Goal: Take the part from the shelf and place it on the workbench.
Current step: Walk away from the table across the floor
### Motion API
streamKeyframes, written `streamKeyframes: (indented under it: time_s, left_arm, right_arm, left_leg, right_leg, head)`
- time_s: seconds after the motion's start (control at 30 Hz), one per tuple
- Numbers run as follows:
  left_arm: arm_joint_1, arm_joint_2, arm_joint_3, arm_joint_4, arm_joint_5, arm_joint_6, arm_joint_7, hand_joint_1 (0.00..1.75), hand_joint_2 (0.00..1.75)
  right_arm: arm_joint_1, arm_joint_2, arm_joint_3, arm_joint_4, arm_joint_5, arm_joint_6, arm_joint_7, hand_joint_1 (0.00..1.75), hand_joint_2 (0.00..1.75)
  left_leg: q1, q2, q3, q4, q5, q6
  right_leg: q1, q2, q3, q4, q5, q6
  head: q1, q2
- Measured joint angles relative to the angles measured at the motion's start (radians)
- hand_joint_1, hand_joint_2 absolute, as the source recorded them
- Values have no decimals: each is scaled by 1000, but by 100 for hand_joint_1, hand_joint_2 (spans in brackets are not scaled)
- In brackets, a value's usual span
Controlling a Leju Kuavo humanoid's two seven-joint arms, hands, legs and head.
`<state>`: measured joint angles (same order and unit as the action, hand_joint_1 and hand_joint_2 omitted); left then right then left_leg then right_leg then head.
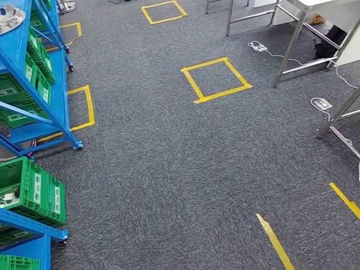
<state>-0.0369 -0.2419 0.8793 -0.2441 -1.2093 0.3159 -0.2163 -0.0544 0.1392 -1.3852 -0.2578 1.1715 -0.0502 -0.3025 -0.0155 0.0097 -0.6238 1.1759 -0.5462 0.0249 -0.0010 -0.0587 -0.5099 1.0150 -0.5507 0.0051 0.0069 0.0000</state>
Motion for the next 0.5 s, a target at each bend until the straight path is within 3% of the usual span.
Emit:
streamKeyframes:
  time_s: [0.07, 0.1, 0.13, 0.2, 0.27, 0.33, 0.4, 0.43, 0.5]
  left_arm:
    - [-3, 2, 0, 0, 0, 0, 0, 0, 0]
    - [-5, 3, 0, 0, 0, 0, 0, 0, 0]
    - [-6, 4, 0, 0, 0, 0, 0, 0, 0]
    - [-3, 5, 0, 0, 0, 0, 0, 0, 0]
    - [-1, 4, 0, 0, 0, 1, 0, 0, 0]
    - [-2, 1, 0, 0, 0, 0, 0, 0, 0]
    - [-2, -1, 0, 0, 1, -3, 2, 0, 0]
    - [-1, -1, 1, 0, 2, -5, 3, 0, 0]
    - [0, -2, 1, 0, 4, -9, 5, 0, 0]
  right_arm:
    - [-1, 2, 2, 2, 0, 0, 0, 0, 0]
    - [0, 3, 2, 2, 1, 0, 0, 0, 0]
    - [0, 3, 3, 3, 1, 0, 1, 0, 0]
    - [-3, 3, 3, 4, 1, 0, 1, 0, 0]
    - [-6, 2, 4, 4, 0, 0, 0, 0, 0]
    - [-5, 1, 4, 4, 0, 0, 1, 0, 0]
    - [0, 1, 4, 4, 0, 0, 2, 0, 0]
    - [2, 1, 4, 4, 0, 0, 2, 0, 0]
    - [3, 0, 4, 4, 2, 0, 2, 0, 0]
  left_leg:
    - [-25, 45, 58, -120, 43, 26]
    - [-33, 61, 69, -147, 47, 33]
    - [-36, 61, 70, -154, 44, 35]
    - [-33, 41, 74, -172, 53, 35]
    - [-24, 21, 85, -195, 65, 35]
    - [-18, -1, 87, -202, 72, 36]
    - [-17, -26, 86, -201, 73, 36]
    - [-16, -39, 87, -200, 72, 36]
    - [-14, -64, 89, -193, 69, 31]
  right_leg:
    - [3, -17, 3, -1, -4, -2]
    - [4, -26, 3, -1, -5, 0]
    - [5, -36, 4, -2, -6, 3]
    - [6, -48, 9, -6, -11, 10]
    - [5, -9, -5, 29, -39, 17]
    - [2, 44, -65, 148, -95, 25]
    - [-1, 58, -128, 260, -124, 32]
    - [-3, 58, -138, 267, -110, 35]
    - [-9, 71, -102, 164, -31, 40]
  head:
    - [0, 0]
    - [-1, 0]
    - [-2, 0]
    - [-3, 0]
    - [-1, 0]
    - [1, 0]
    - [1, 0]
    - [1, 0]
    - [1, 0]
